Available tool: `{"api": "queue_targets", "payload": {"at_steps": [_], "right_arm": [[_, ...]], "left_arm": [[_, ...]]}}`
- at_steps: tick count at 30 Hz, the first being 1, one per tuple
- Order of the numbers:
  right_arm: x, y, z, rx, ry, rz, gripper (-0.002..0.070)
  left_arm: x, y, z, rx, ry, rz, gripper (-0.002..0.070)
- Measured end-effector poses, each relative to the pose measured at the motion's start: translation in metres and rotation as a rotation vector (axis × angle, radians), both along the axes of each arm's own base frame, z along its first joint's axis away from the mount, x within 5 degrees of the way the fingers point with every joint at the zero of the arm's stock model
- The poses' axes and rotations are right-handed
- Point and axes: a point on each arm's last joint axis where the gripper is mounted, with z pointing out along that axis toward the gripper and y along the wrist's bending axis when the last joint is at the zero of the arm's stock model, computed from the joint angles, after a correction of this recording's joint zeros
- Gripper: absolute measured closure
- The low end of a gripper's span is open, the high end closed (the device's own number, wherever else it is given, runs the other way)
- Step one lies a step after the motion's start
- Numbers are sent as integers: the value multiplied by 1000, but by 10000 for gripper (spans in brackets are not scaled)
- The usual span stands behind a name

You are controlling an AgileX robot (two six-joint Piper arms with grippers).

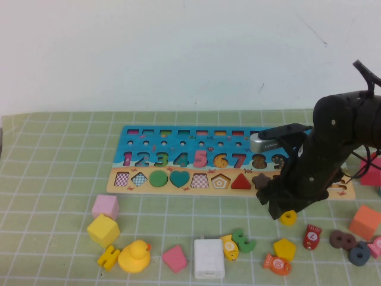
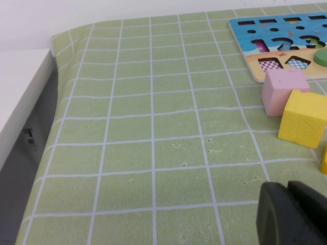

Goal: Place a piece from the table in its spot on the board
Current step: Pick up the "number 6", then place the "number 6" into the hole of the number 6

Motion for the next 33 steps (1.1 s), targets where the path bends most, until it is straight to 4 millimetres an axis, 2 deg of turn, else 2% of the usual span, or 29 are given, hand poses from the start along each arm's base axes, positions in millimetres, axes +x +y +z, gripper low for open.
{"api": "queue_targets", "payload": {"at_steps": [15, 19, 26, 33], "right_arm": [[0, 0, -9, -20, 37, 5, 337], [2, 1, -6, -27, 58, 10, 386], [12, 6, 20, -8, 26, 19, 399], [34, 23, 55, 130, -104, -10, 399]], "left_arm": [[0, 0, 0, 0, 0, 0, 677], [0, 0, 0, 0, 0, 0, 677], [0, 0, 0, 10, -1, -3, 677], [0, 0, 0, 10, -1, -3, 677]]}}
